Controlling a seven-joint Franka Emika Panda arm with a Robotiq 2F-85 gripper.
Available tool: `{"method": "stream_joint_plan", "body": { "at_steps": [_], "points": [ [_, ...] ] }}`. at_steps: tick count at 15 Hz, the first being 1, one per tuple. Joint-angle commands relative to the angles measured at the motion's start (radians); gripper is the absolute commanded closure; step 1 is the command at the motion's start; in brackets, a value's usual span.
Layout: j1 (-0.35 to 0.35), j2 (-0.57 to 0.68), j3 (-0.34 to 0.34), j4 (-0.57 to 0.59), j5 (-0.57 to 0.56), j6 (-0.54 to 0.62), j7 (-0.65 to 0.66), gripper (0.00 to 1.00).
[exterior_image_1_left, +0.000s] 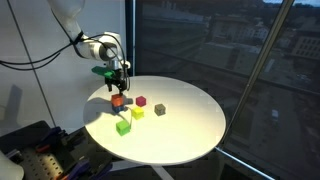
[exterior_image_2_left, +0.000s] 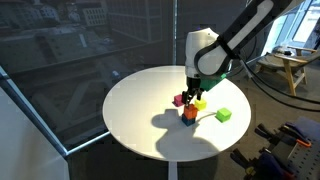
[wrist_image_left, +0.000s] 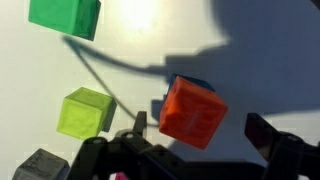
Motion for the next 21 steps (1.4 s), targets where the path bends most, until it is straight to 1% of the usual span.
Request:
{"method": "stream_joint_plan", "body": {
  "at_steps": [1,4,7,15,21],
  "points": [
    [-0.013,0.025,0.016,0.03,0.076,-0.029,0.024,0.0],
    [-0.029,0.031,0.03,0.032,0.167,-0.02,0.012,0.0],
    [-0.027,0.031,0.026,0.03,0.208,-0.001,0.024,0.0],
    [-0.004,0.039,-0.004,0.034,0.19,0.052,0.106,0.0],
    [0.011,0.079,-0.025,0.05,0.173,0.064,0.14,0.0]
  ]
}}
